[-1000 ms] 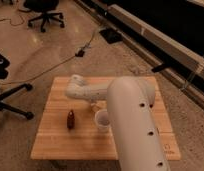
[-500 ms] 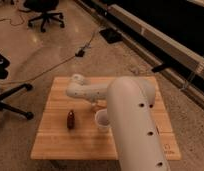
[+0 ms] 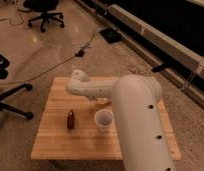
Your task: Stand the bottle upright
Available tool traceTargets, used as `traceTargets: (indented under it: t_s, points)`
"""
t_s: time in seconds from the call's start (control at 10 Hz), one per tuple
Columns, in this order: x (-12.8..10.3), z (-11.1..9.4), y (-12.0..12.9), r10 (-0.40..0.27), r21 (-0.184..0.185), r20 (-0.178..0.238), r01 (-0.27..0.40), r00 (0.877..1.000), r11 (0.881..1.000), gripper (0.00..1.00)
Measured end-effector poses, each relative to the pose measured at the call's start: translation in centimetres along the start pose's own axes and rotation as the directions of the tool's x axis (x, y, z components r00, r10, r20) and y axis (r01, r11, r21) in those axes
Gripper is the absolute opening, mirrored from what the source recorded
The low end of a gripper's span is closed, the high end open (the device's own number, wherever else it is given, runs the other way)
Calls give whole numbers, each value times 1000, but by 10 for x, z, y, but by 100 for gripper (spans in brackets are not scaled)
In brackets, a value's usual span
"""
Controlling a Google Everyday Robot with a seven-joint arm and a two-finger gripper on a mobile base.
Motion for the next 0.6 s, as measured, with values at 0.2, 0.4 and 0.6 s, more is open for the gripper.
traceTargets:
  t_s: [0.2,0.4,0.6]
  points:
    - [-5,-10,0,14,-19,-30,-15,999,1000,0]
    - [-2,-16,1,15,-34,-50,-17,999,999,0]
    - [-12,-35,1,24,-50,-105,-29,994,998,0]
